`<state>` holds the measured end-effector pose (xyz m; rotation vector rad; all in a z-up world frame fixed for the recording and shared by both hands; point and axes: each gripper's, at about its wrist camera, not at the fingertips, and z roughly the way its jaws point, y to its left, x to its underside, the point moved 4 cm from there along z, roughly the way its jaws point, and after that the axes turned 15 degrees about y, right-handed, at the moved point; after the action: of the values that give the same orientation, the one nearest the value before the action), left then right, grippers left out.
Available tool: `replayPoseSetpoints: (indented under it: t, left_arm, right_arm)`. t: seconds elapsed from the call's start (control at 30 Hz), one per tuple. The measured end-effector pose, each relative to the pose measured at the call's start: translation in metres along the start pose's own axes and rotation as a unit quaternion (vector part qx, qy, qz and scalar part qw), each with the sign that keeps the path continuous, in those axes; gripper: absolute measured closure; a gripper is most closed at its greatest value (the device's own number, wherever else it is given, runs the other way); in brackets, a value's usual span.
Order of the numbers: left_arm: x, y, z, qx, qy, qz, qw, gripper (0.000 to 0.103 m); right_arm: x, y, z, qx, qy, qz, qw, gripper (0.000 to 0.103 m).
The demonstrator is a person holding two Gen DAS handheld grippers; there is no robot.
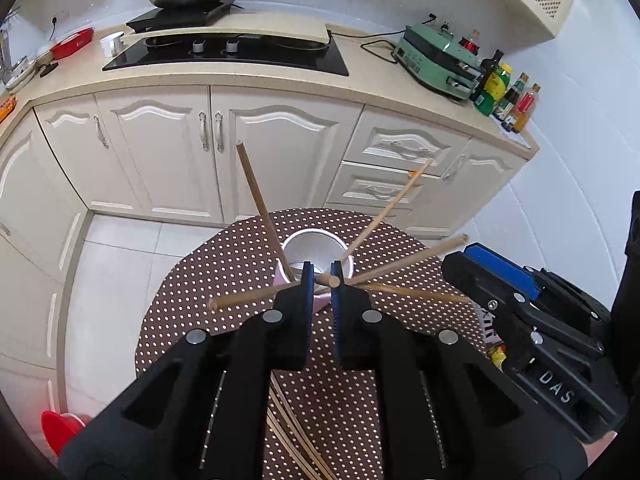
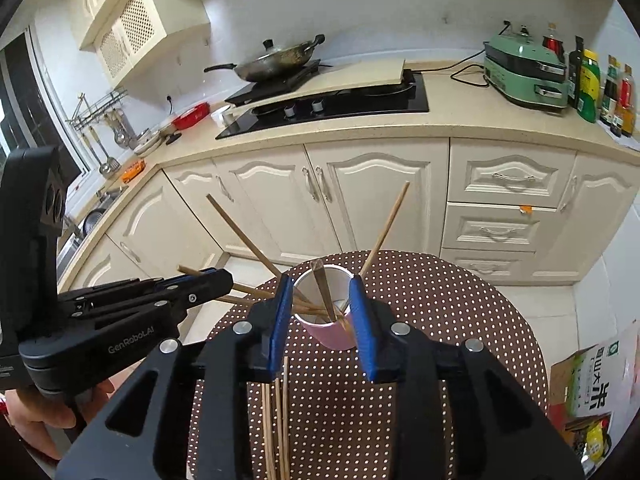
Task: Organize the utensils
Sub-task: 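Lower the chopsticks into the pink cup and open both grippers, then move both grippers back to the chopstick row and grasp one chopstick each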
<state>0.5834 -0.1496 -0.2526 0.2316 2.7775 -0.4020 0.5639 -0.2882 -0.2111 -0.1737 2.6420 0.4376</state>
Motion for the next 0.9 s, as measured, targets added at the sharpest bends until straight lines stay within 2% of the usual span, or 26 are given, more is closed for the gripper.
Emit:
replayPoseSetpoints:
  t: [0.07, 0.13, 0.37, 0.6, 0.8, 0.9]
  left_arm:
    - [0.005, -0.003, -0.008, 0.008, -0.009, 0.003, 0.9999, 0.081]
    - [0.013, -0.006, -0.021, 0.008, -0.026, 0.005, 0.9996, 0.052]
    - [0.039, -0.008, -0.043, 0.007, -0.042, 0.014, 0.999, 0.052]
    - [0.07, 0.004, -0.053, 0.01, -0.041, 0.012, 0.999, 0.052]
    - [0.096, 0.033, -0.039, 0.009, -0.018, -0.023, 0.9995, 0.052]
    - [0.106, 0.048, -0.019, 0.013, 0.009, -0.045, 0.9989, 0.052]
  right_arm:
    - [0.004, 0.001, -0.008, -0.005, -0.004, 0.008, 1.0, 0.074]
    - [0.008, 0.002, -0.015, -0.008, -0.01, 0.012, 1.0, 0.074]
    - [0.027, 0.018, -0.038, -0.008, -0.026, 0.006, 1.0, 0.074]
    - [0.052, 0.034, -0.035, -0.008, -0.011, -0.004, 1.0, 0.074]
    - [0.074, 0.041, -0.019, -0.009, 0.018, -0.01, 1.0, 0.074]
    - [0.085, 0.042, -0.005, -0.007, 0.039, -0.014, 0.999, 0.074]
